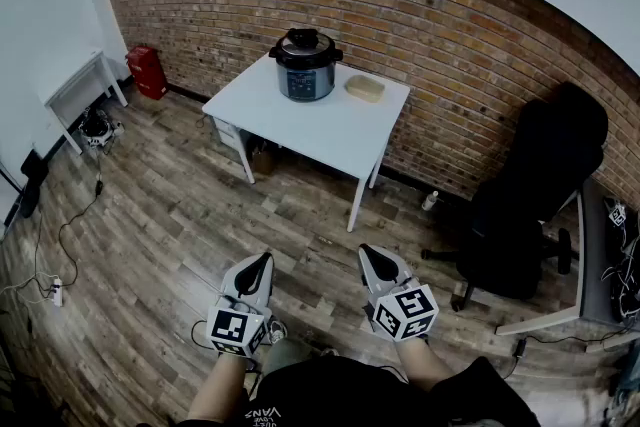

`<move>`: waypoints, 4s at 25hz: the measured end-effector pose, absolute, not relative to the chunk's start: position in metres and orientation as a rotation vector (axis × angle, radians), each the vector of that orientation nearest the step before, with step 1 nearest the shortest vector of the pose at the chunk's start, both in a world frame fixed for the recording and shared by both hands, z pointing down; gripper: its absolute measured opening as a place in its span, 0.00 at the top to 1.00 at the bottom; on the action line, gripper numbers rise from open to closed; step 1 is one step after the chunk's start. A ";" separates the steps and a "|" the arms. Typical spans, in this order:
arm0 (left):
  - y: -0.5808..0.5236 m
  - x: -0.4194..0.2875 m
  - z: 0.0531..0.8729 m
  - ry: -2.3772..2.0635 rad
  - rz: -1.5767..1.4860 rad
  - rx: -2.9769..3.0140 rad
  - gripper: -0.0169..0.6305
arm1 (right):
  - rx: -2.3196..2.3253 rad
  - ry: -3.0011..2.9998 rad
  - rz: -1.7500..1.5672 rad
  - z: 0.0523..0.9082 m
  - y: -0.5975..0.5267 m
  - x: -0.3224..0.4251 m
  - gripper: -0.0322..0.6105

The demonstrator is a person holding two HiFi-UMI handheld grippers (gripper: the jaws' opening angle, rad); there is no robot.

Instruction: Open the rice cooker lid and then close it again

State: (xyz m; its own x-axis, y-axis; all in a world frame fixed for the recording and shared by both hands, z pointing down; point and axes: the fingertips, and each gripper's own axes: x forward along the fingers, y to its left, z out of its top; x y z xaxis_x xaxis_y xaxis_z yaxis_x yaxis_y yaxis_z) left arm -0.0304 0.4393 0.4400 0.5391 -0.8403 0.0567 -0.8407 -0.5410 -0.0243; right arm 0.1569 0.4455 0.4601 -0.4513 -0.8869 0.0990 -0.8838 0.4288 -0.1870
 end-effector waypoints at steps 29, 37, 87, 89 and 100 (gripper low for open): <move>0.418 -0.044 0.456 -1.531 -0.049 2.628 0.26 | -1.671 2.608 -0.310 0.466 0.414 0.168 0.03; 0.324 -0.070 0.455 -1.516 -0.086 2.633 0.26 | -1.726 2.592 -0.250 0.456 0.328 0.145 0.03; -0.123 -0.034 0.426 -1.546 -0.071 2.726 0.34 | -1.640 2.605 -0.145 0.432 -0.128 0.162 0.27; -0.131 -0.034 0.426 -1.558 -0.069 2.719 0.37 | -1.631 2.612 -0.137 0.430 -0.139 0.163 0.28; -0.192 -0.039 0.434 -1.464 -0.085 2.739 0.44 | -1.652 2.679 -0.043 0.421 -0.205 0.153 0.31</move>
State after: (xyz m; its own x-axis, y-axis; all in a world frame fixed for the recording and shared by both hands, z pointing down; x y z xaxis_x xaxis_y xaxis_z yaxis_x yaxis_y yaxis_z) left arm -0.0390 -0.1915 0.4337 0.5547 -0.8315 -0.0317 -0.8295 -0.5555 0.0568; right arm 0.1533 -0.2053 0.4206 -0.4491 -0.8933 0.0191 -0.8934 0.4488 -0.0203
